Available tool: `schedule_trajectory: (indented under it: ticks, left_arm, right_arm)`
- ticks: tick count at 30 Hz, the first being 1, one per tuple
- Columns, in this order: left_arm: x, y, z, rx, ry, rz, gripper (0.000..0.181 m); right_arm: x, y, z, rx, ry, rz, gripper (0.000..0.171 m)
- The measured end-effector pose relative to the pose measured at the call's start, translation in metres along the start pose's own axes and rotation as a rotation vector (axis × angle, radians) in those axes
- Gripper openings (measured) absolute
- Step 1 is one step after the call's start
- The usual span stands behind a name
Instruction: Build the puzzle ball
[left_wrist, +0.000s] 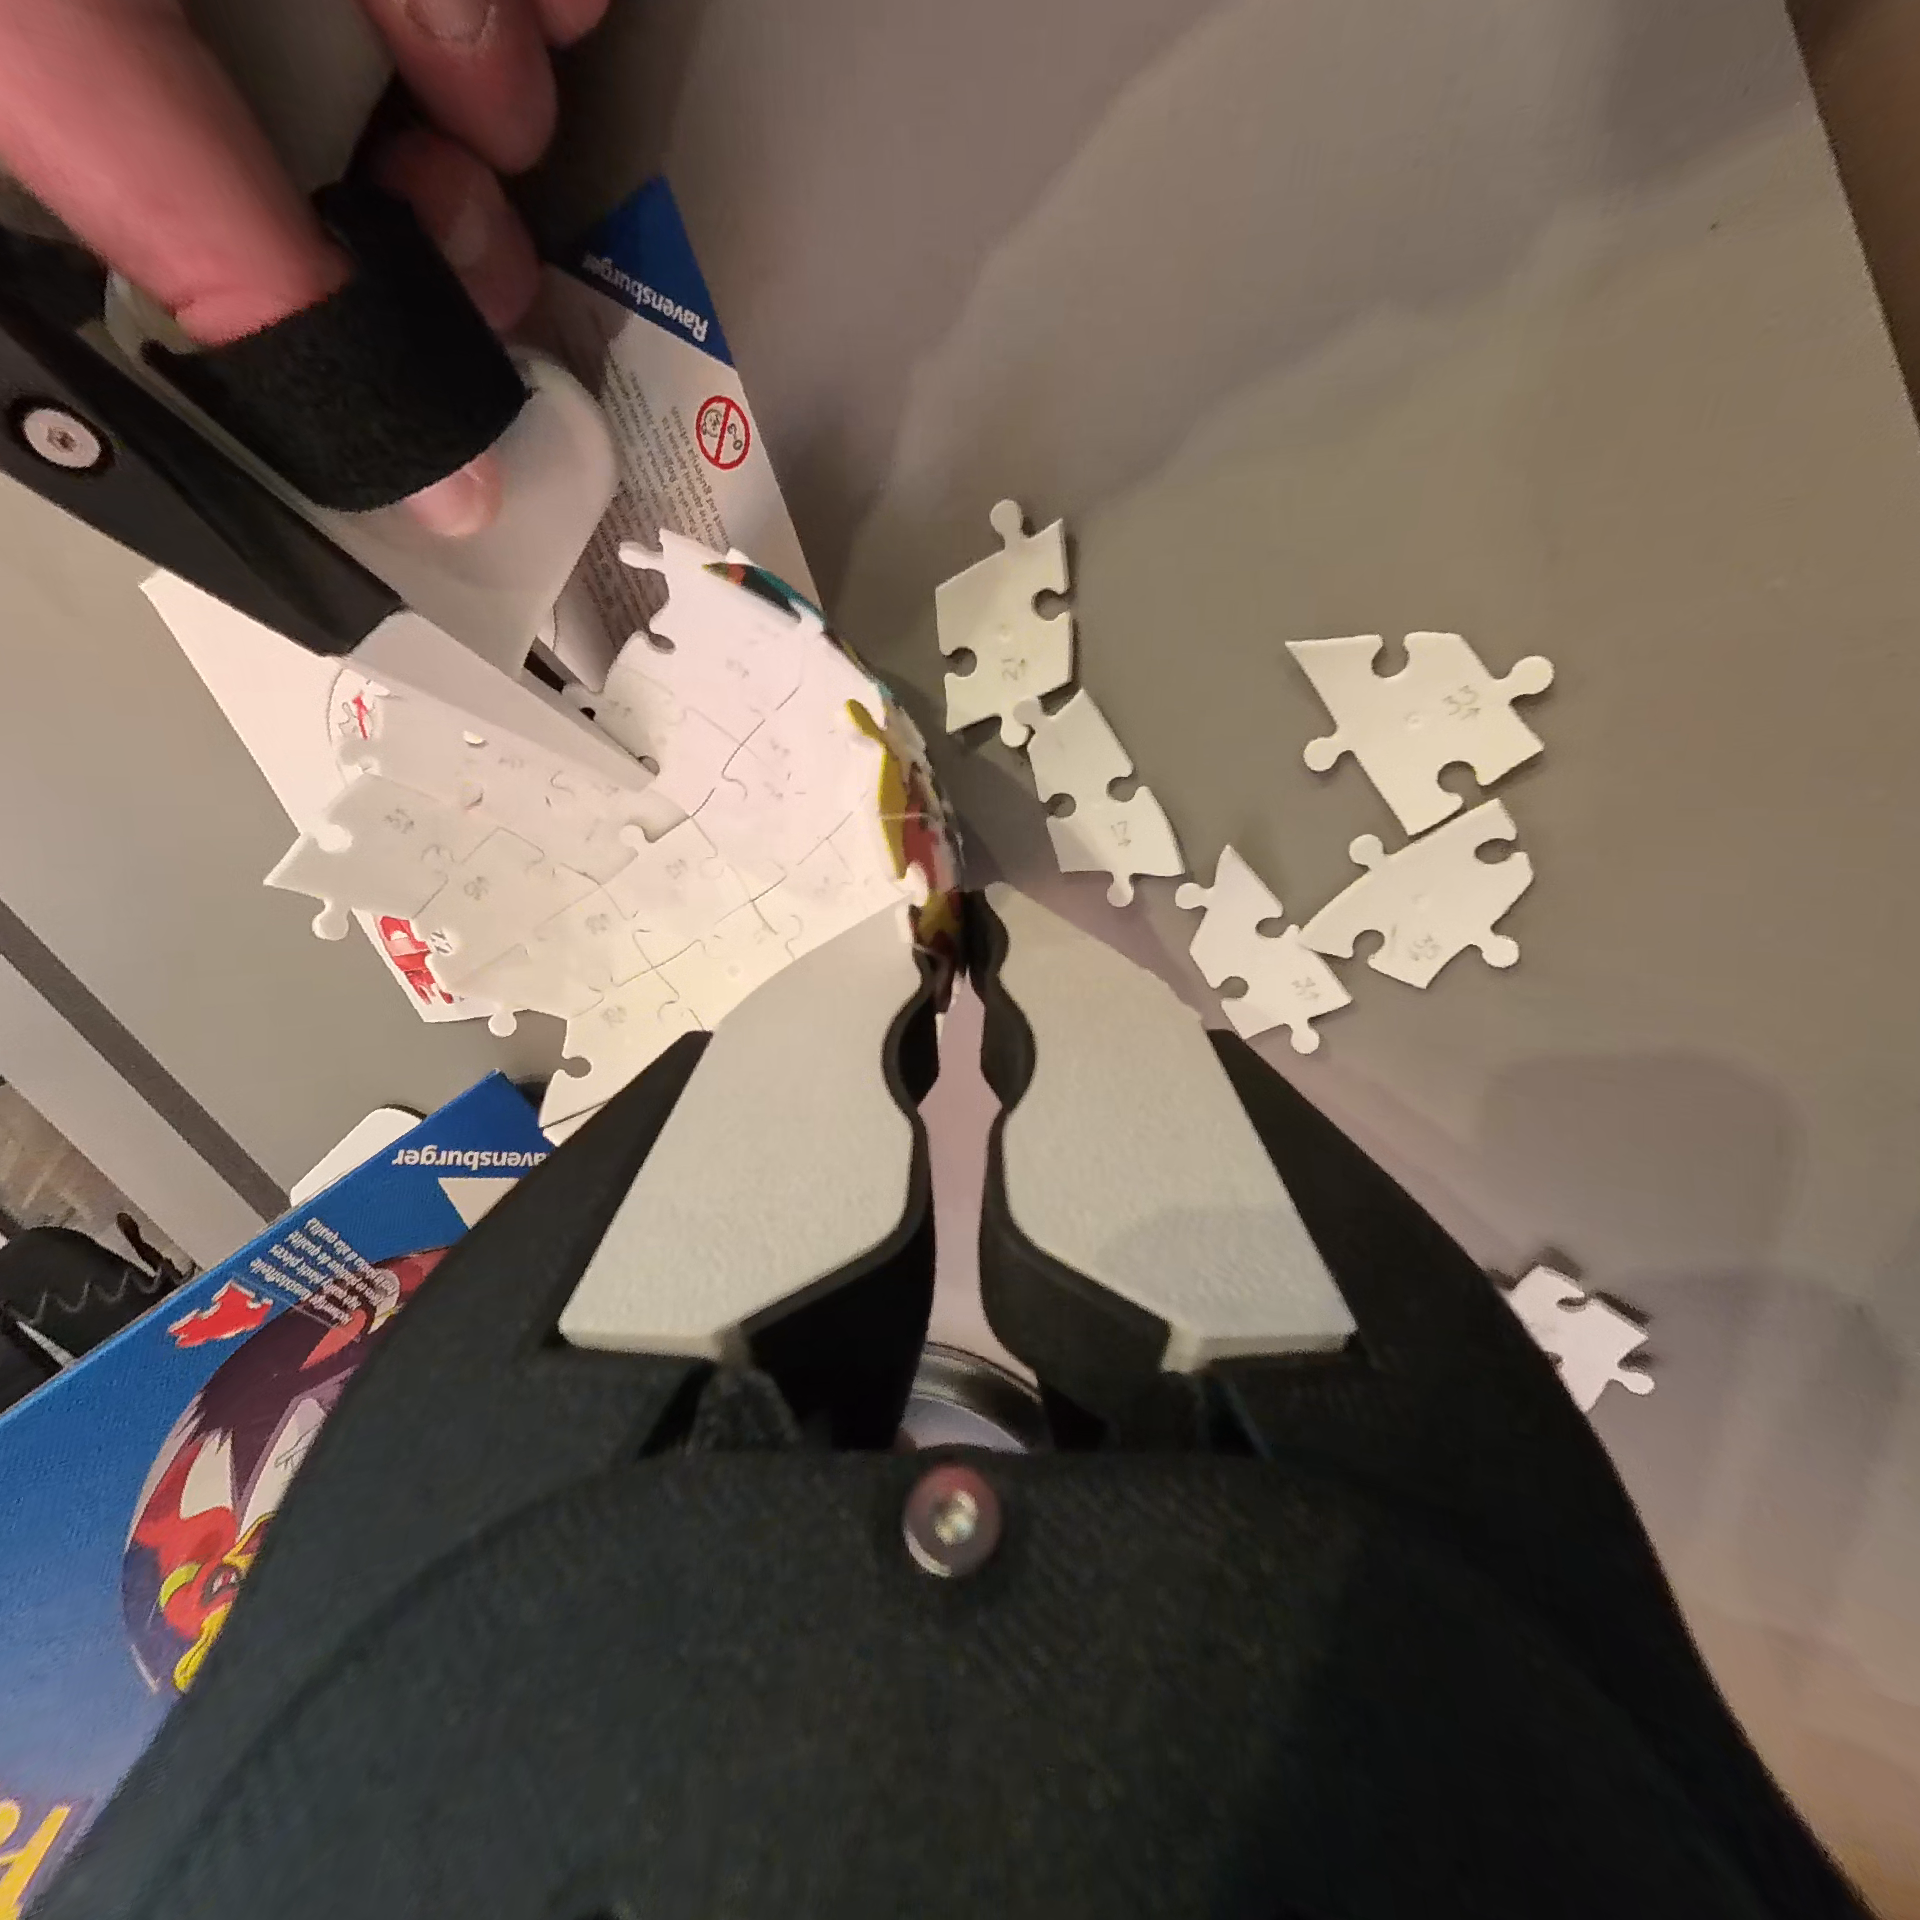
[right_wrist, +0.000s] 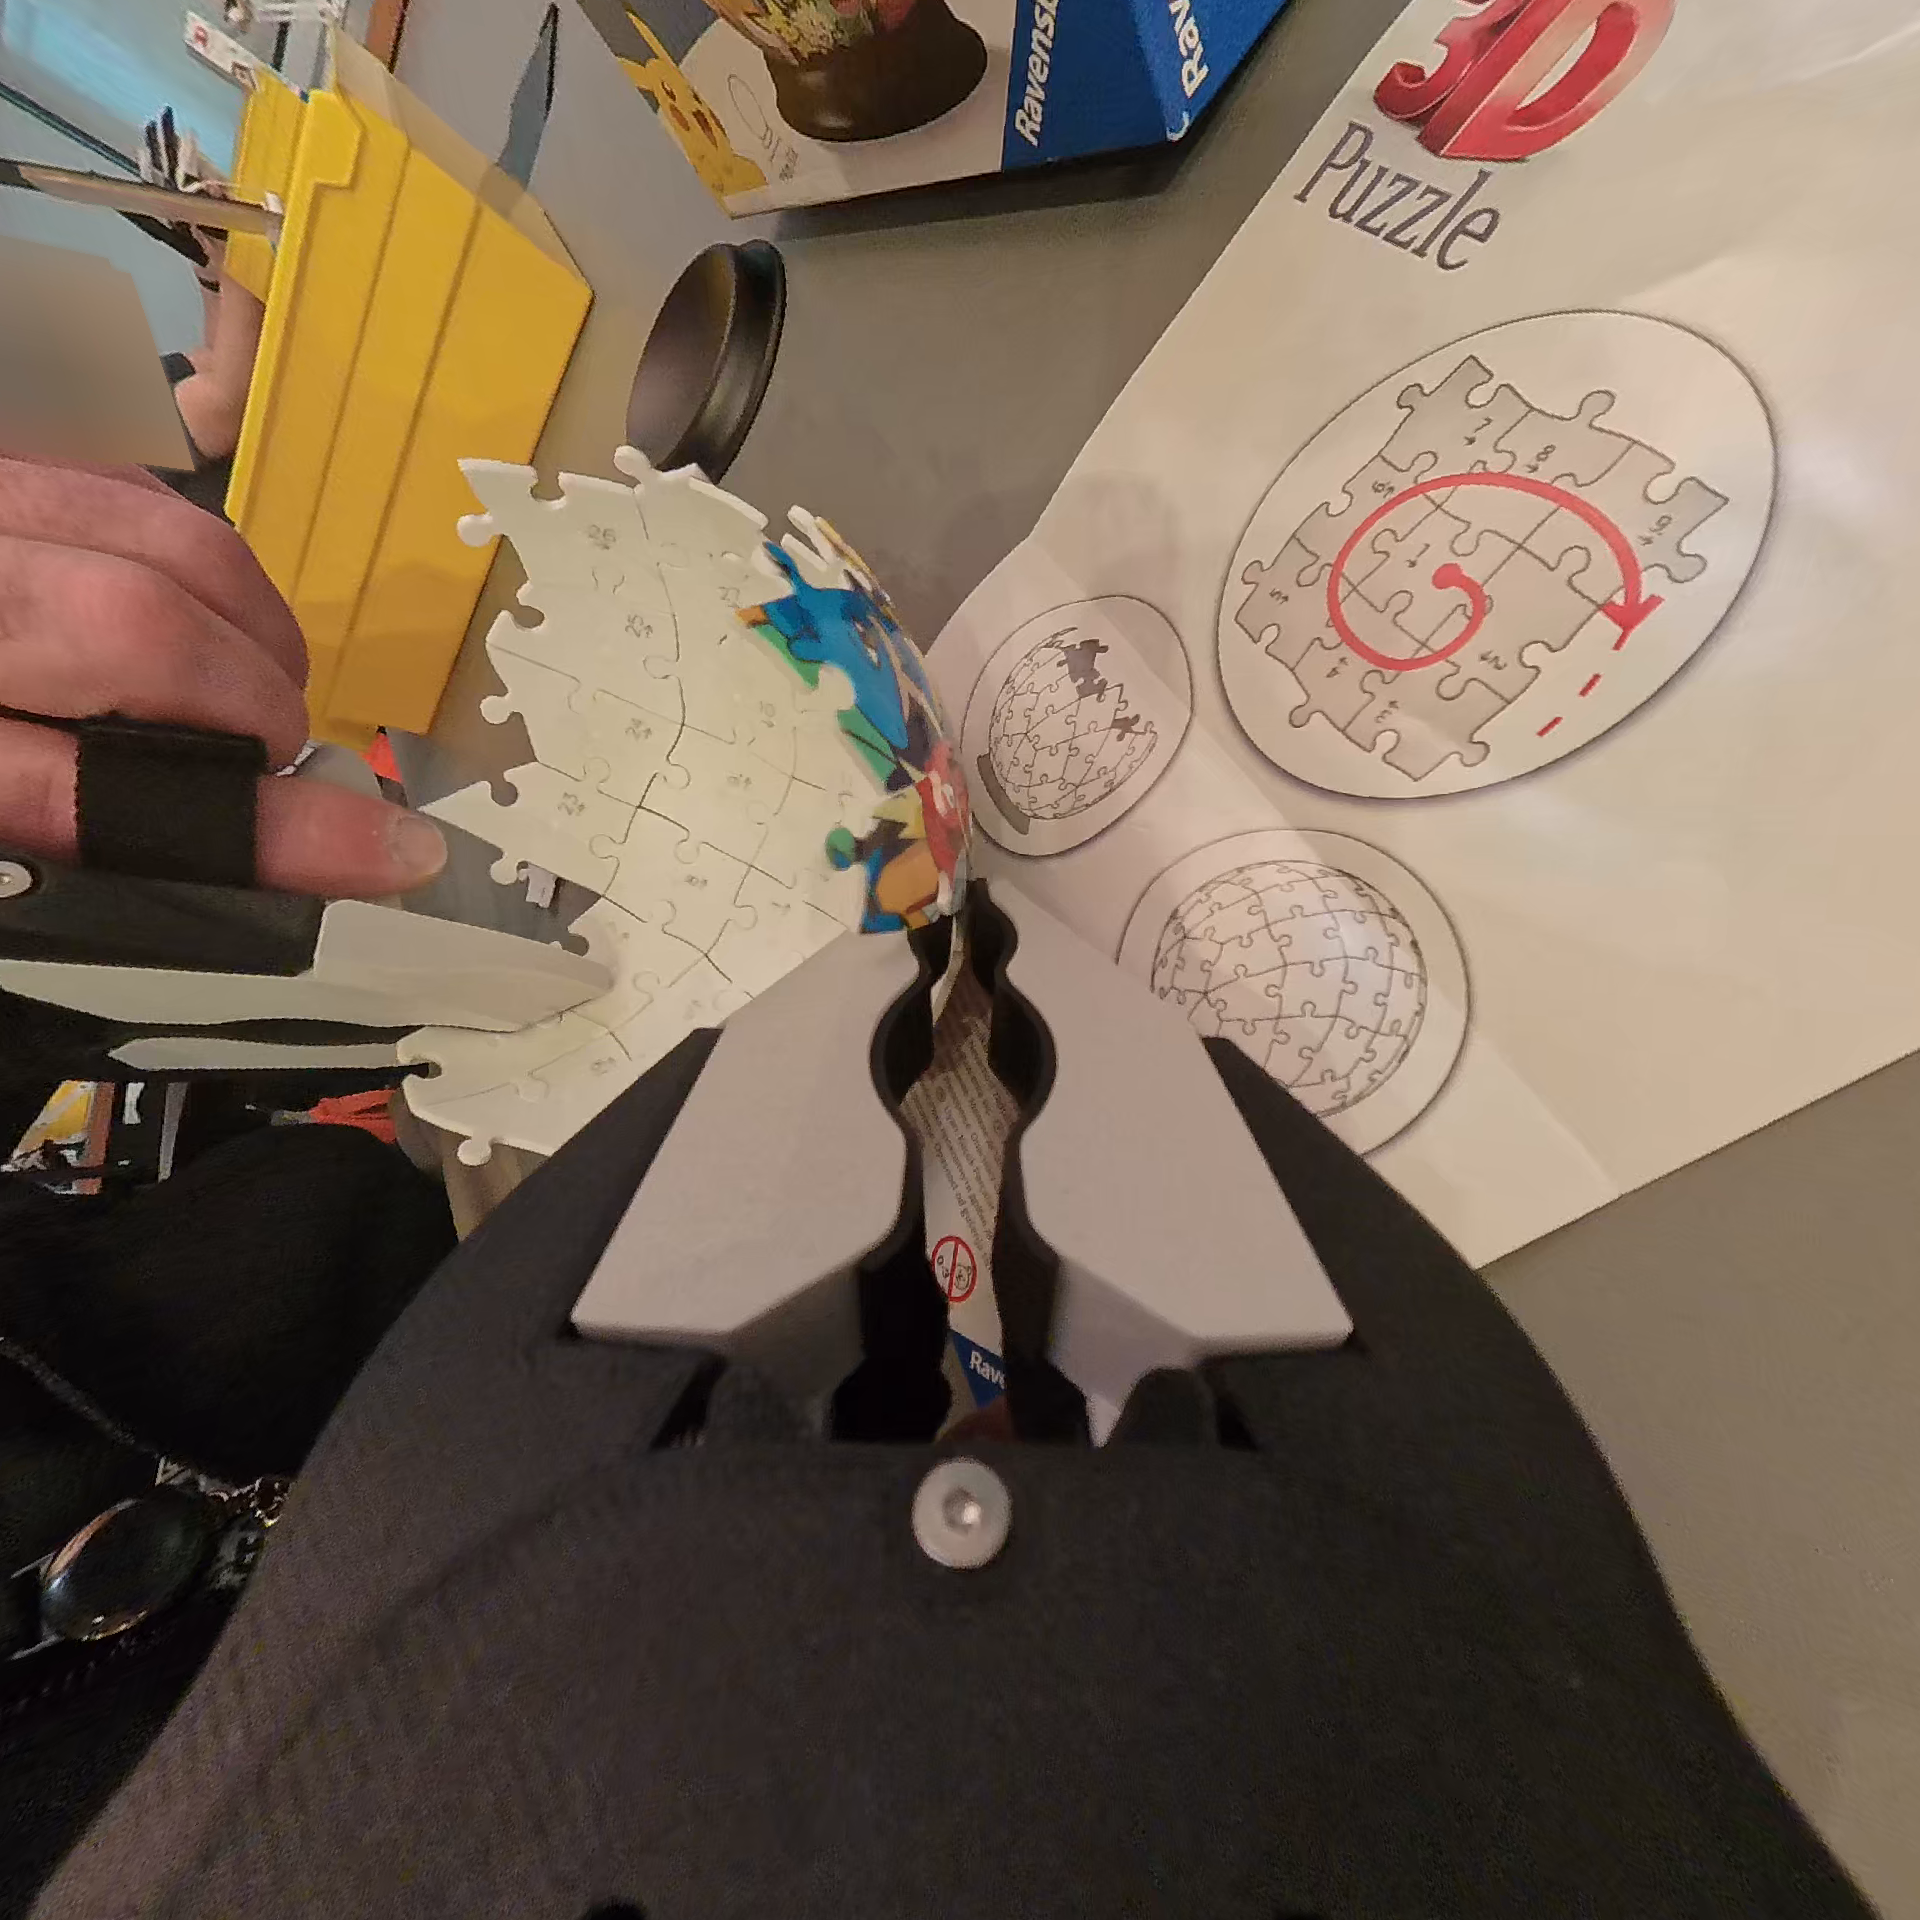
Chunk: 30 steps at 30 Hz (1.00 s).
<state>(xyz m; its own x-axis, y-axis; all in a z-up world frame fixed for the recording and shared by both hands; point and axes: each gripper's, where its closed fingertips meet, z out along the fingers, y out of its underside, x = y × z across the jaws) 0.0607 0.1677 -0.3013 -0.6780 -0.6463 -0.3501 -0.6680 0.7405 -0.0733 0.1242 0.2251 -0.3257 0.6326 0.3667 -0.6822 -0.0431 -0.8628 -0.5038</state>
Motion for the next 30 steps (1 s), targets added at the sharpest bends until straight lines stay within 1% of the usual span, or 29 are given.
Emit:
schedule_trajectory:
  ticks: [7, 9, 12, 16, 18, 19, 21, 27, 28, 30]
  left_arm:
    - [-0.0006, 0.0030, -0.0002, 0.001, 0.000, -0.016, 0.002]
    - [-0.0020, 0.0042, -0.0009, -0.001, 0.002, -0.017, 0.002]
    - [-0.0051, 0.0069, -0.0032, -0.010, 0.008, -0.017, 0.002]
    - [-0.0067, 0.0061, -0.0048, -0.007, 0.009, -0.005, 0.002]
    - [-0.0060, 0.0047, -0.0043, -0.006, 0.009, 0.001, 0.002]
    - [-0.0051, 0.0029, -0.0046, 0.003, 0.012, 0.005, 0.002]
    - [-0.0035, -0.0001, -0.0052, 0.009, 0.016, 0.009, 0.002]
    - [-0.0030, -0.0007, -0.0028, -0.006, 0.046, 0.013, 0.002]
    - [-0.0034, -0.0002, -0.0033, -0.010, 0.053, 0.012, 0.002]
    - [-0.0039, 0.0012, -0.0035, -0.021, 0.068, 0.017, 0.002]
  right_arm:
    - [-0.0009, 0.0004, -0.0009, -0.004, -0.012, 0.002, 0.001]
    - [-0.0026, 0.0007, -0.0010, -0.009, -0.023, -0.001, 0.008]
    - [-0.0047, 0.0049, 0.0009, -0.036, -0.022, -0.026, 0.010]
    - [-0.0057, 0.0029, 0.0012, -0.021, -0.033, -0.012, 0.003]
    - [-0.0055, 0.0014, 0.0011, -0.013, -0.036, -0.003, 0.003]
    - [-0.0052, 0.0000, 0.0009, -0.006, -0.037, 0.005, 0.004]
    - [-0.0040, -0.0017, 0.0003, 0.001, -0.033, 0.019, 0.013]
    - [0.0019, 0.0024, -0.0011, -0.024, 0.015, 0.011, 0.004]
    - [0.0015, 0.0022, -0.0033, -0.025, 0.017, 0.013, 0.013]
    - [0.0024, 0.0038, -0.0083, -0.037, 0.037, -0.002, 0.019]
